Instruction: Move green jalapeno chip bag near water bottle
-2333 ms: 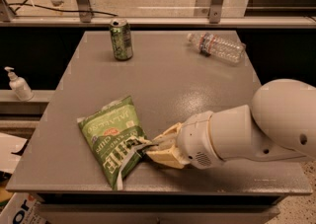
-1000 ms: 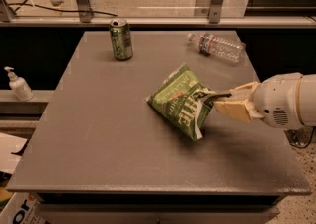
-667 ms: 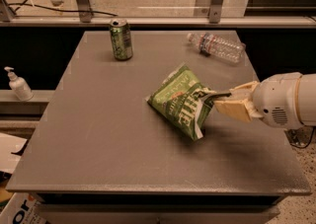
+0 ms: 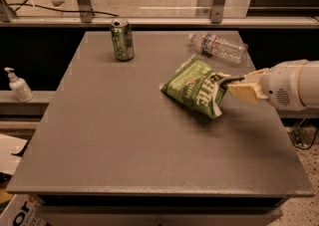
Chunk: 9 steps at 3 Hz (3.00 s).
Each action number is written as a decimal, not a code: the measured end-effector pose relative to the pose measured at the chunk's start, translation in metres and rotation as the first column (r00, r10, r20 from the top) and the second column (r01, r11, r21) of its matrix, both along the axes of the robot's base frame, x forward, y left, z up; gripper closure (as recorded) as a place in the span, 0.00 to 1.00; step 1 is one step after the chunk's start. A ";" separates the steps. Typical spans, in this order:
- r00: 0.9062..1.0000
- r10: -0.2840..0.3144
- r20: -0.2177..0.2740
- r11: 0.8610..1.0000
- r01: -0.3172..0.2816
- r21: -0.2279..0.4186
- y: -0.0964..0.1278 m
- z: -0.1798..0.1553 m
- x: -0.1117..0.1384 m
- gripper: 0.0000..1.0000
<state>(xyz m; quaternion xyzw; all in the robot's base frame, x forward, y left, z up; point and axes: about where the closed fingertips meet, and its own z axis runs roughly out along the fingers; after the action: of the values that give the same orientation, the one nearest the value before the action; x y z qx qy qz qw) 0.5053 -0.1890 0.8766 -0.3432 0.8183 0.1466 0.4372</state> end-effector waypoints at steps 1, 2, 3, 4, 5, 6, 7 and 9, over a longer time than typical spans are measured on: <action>0.998 -0.066 -0.013 0.998 0.065 -0.021 -0.024 -0.010 0.026 1.00; 0.993 -0.109 -0.039 0.993 0.107 -0.047 -0.040 -0.024 0.044 1.00; 0.988 -0.143 -0.063 0.987 0.138 -0.081 -0.054 -0.036 0.059 1.00; 0.983 -0.170 -0.066 0.981 0.162 -0.111 -0.068 -0.040 0.072 1.00; 0.980 -0.189 -0.065 0.975 0.179 -0.135 -0.079 -0.038 0.080 1.00; 0.977 -0.202 -0.071 0.970 0.190 -0.152 -0.088 -0.037 0.084 1.00; 0.973 -0.204 -0.105 0.969 0.185 -0.163 -0.091 -0.043 0.085 0.81; 0.967 -0.207 -0.147 0.967 0.180 -0.180 -0.096 -0.052 0.083 0.35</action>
Offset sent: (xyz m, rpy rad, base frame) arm 0.0657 -0.0651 -0.0437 -0.0773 0.0828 -0.1725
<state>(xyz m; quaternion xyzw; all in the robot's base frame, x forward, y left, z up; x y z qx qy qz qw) 0.5886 -0.2847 0.8244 -0.2831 0.8905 0.0626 0.3506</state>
